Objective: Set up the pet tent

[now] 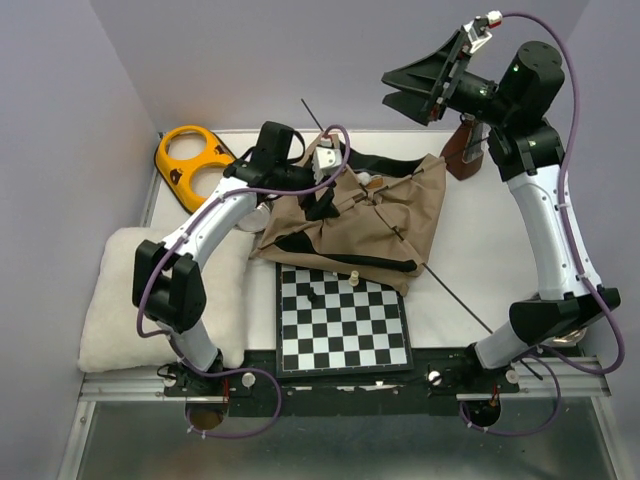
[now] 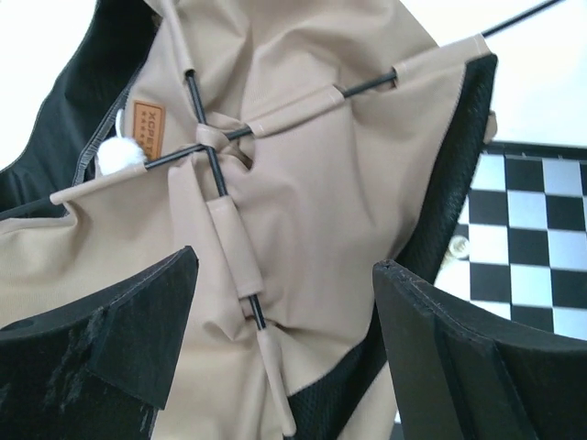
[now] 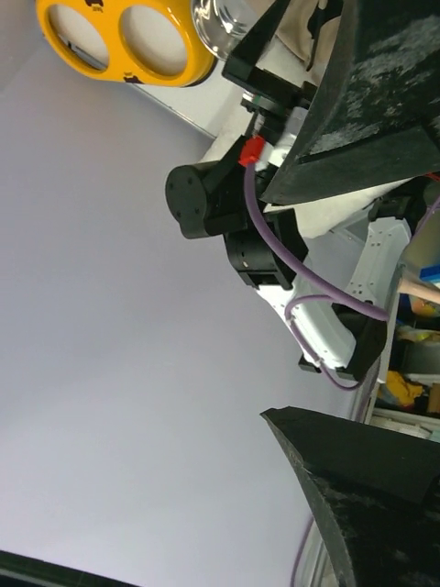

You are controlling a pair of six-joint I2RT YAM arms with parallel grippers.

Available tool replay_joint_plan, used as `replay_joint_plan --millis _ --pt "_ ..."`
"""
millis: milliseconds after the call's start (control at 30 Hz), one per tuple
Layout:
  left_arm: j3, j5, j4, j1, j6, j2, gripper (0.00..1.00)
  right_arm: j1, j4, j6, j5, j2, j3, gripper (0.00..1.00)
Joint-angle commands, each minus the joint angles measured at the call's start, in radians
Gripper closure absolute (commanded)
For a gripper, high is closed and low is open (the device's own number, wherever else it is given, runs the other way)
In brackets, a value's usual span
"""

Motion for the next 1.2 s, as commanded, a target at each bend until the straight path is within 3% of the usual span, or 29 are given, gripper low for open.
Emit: replay_joint_plan --millis 0,100,233,333,467,567,667,833,1000,1167 --pt "0.088 0.007 0.094 0.006 -0.121 0.082 0.09 -0.069 0.011 0.063 -0.039 -0.034 0.011 0.02" --pt "0.065 -0.01 0.152 0.005 -0.151 0.082 0.09 -0.076 0.057 0.087 -0.043 -0.047 0.043 0.0" --pt "0.072 -0.149 0.181 0.012 -0.208 0.114 0.08 -0.076 0.016 0.05 -0.034 -0.015 0.086 0.0" --pt "0.135 -0.222 0.126 0.049 -0.231 0.171 0.06 -0.076 0.011 0.036 -0.031 0.0 0.1 0.0" --pt "0.302 -0.283 0.065 0.109 -0.262 0.295 0.02 -0.075 0.051 -0.086 -0.086 -0.017 -0.056 0.0" --pt "0.504 -0.328 -0.079 0.12 -0.21 0.436 0.01 -0.089 -0.033 -0.41 -0.152 -0.056 -0.143 0.0" --pt "0.574 -0.398 -0.093 0.124 -0.172 0.51 0.01 -0.087 -0.488 -0.911 -0.035 -0.044 -0.047 0.0" --pt "0.608 -0.474 -0.079 0.161 -0.23 0.586 0.02 -0.101 -0.91 -1.406 0.24 -0.081 -0.164 0.0" --pt "0.512 -0.405 -0.107 0.186 -0.277 0.57 0.19 -0.124 -1.066 -1.671 0.384 -0.191 -0.458 0.0" --pt "0.407 -0.345 -0.099 0.186 -0.346 0.518 0.62 -0.13 -1.112 -1.8 0.441 -0.238 -0.658 0.02"
